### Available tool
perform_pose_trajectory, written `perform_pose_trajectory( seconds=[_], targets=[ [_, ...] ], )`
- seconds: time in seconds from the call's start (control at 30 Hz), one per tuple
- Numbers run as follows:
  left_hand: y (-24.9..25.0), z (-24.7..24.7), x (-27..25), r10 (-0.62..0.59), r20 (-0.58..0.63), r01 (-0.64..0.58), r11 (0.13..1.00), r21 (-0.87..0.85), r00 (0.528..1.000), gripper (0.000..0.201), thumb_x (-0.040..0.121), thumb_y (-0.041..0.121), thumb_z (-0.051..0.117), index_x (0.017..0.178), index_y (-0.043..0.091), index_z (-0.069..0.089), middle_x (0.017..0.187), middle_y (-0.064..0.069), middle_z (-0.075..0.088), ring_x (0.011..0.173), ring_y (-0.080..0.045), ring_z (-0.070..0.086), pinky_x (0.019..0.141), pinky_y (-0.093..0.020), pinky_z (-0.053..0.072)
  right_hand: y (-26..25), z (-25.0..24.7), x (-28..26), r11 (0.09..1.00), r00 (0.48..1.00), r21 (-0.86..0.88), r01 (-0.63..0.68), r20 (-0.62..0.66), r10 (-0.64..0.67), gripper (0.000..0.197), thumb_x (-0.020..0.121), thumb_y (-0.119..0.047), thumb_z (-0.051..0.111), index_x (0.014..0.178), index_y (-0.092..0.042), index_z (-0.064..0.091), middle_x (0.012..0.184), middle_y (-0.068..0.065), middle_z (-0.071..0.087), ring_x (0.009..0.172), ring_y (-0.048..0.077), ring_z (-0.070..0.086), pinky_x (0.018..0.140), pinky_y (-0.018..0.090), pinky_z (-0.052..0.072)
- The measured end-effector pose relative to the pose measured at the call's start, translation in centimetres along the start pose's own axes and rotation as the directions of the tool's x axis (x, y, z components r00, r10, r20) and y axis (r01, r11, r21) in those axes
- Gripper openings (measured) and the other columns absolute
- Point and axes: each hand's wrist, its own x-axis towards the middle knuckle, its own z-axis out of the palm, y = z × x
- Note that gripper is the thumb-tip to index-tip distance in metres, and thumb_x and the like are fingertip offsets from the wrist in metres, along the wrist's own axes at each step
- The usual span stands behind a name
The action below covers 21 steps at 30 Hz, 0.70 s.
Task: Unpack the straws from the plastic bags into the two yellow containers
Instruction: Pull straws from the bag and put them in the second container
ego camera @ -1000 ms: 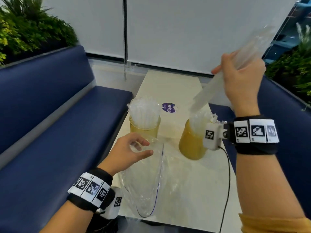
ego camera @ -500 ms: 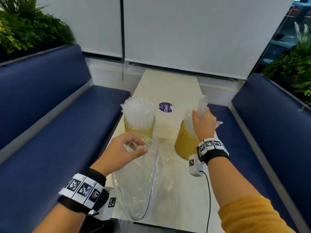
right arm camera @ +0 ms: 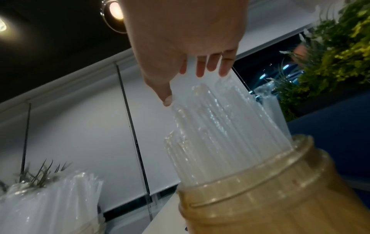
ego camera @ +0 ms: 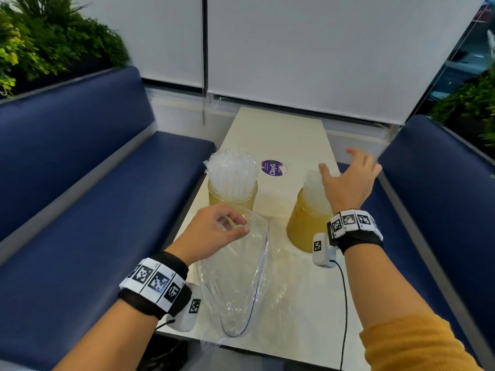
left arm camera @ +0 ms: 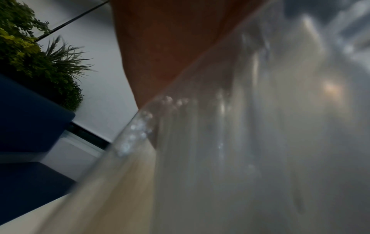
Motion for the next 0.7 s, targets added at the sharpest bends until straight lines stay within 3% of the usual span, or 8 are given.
perform_pose_trajectory(
  seconds=[0.1, 0.23, 0.33, 0.43, 0.5, 0.6, 0.67, 0.7],
  targets=[
    [-0.1, -0.1, 0.0, 0.01, 0.003, -0.01, 1.0, 0.001, 1.0, 0.014, 0.084, 0.035, 0.08, 0.093, 0.026, 0.074, 0.102, 0.014, 0.07, 0.087, -0.004, 0.065, 0.071, -0.008, 0.045, 0.5, 0.9, 0.4, 0.979, 0.958, -0.035, 0.201, 0.214, -0.189, 0.037, 0.099, -0.026, 0.056, 0.134, -0.016, 0.054, 0.137, 0.007, 0.055, 0.127, 0.027, 0.048, 0.102, 0.041, 0.042],
    [-0.5, -0.2, 0.1, 0.026, 0.008, -0.026, 0.999, 0.024, 1.0, 0.009, 0.092, 0.02, 0.072, 0.1, 0.023, 0.075, 0.106, 0.012, 0.069, 0.09, -0.003, 0.062, 0.075, -0.007, 0.044, 1.7, 1.9, -0.9, 0.872, 0.779, -0.256, 0.417, 0.594, -0.199, 0.03, 0.105, -0.016, 0.035, 0.124, -0.008, 0.057, 0.121, 0.011, 0.061, 0.115, 0.029, 0.055, 0.099, 0.041, 0.043],
    [-0.7, -0.4, 0.0, -0.004, 0.051, 0.006, 0.999, -0.05, 0.999, 0.028, 0.097, 0.006, 0.055, 0.11, 0.023, 0.073, 0.112, 0.011, 0.069, 0.1, -0.006, 0.062, 0.085, -0.017, 0.046, 0.2, 0.9, -1.1, 0.871, 0.863, -0.301, 0.388, 0.45, -0.229, 0.034, 0.102, -0.024, 0.043, 0.132, -0.014, 0.057, 0.138, 0.009, 0.055, 0.13, 0.033, 0.045, 0.111, 0.05, 0.032],
    [-0.6, -0.6, -0.1, -0.017, 0.09, 0.032, 0.986, -0.166, 0.996, 0.037, 0.104, 0.017, 0.036, 0.118, 0.025, 0.07, 0.118, 0.007, 0.068, 0.103, -0.01, 0.065, 0.086, -0.026, 0.049, -5.0, -2.0, -1.9, 0.93, 0.891, -0.039, 0.365, 0.304, -0.337, 0.027, 0.1, -0.032, 0.052, 0.114, -0.016, 0.069, 0.117, 0.005, 0.062, 0.109, 0.024, 0.053, 0.091, 0.038, 0.043],
    [-0.5, -0.5, -0.1, 0.002, 0.077, 0.014, 0.98, -0.2, 0.997, 0.046, 0.102, 0.032, 0.028, 0.123, 0.026, 0.068, 0.121, 0.009, 0.069, 0.104, -0.008, 0.066, 0.086, -0.026, 0.048, -9.4, -4.5, -3.1, 0.889, 0.794, 0.19, 0.416, 0.402, -0.457, 0.024, 0.097, -0.035, 0.059, 0.086, -0.018, 0.072, 0.087, -0.004, 0.064, 0.079, 0.012, 0.057, 0.074, 0.026, 0.041],
    [-0.5, -0.6, 0.0, 0.024, 0.053, -0.011, 0.971, -0.239, 0.998, 0.049, 0.103, 0.035, 0.025, 0.12, 0.025, 0.07, 0.118, 0.007, 0.071, 0.105, -0.008, 0.067, 0.091, -0.028, 0.048, -14.7, -7.2, -7.3, 0.856, 0.519, 0.335, 0.393, 0.688, -0.507, 0.035, 0.09, -0.036, 0.069, 0.063, -0.014, 0.069, 0.059, -0.003, 0.064, 0.054, 0.009, 0.053, 0.061, 0.025, 0.041],
    [-0.5, -0.9, 0.0, 0.043, 0.049, -0.029, 0.966, -0.255, 0.998, 0.048, 0.109, 0.024, 0.024, 0.106, 0.027, 0.072, 0.109, 0.007, 0.073, 0.105, -0.007, 0.066, 0.096, -0.03, 0.047, -16.3, -7.3, -10.4, 0.858, 0.371, 0.271, 0.436, 0.815, -0.446, 0.024, 0.086, -0.034, 0.075, 0.077, -0.012, 0.075, 0.066, 0.0, 0.065, 0.06, 0.014, 0.056, 0.065, 0.027, 0.049],
    [-0.5, -0.9, 0.0, 0.038, 0.051, -0.024, 0.964, -0.265, 0.998, 0.049, 0.11, 0.022, 0.024, 0.105, 0.027, 0.072, 0.109, 0.006, 0.073, 0.107, -0.008, 0.065, 0.099, -0.032, 0.048, -16.6, -7.0, -11.8, 0.861, 0.349, 0.209, 0.463, 0.85, -0.394, 0.023, 0.083, -0.032, 0.079, 0.095, -0.013, 0.076, 0.08, 0.001, 0.067, 0.072, 0.016, 0.062, 0.074, 0.027, 0.052]
  ],
)
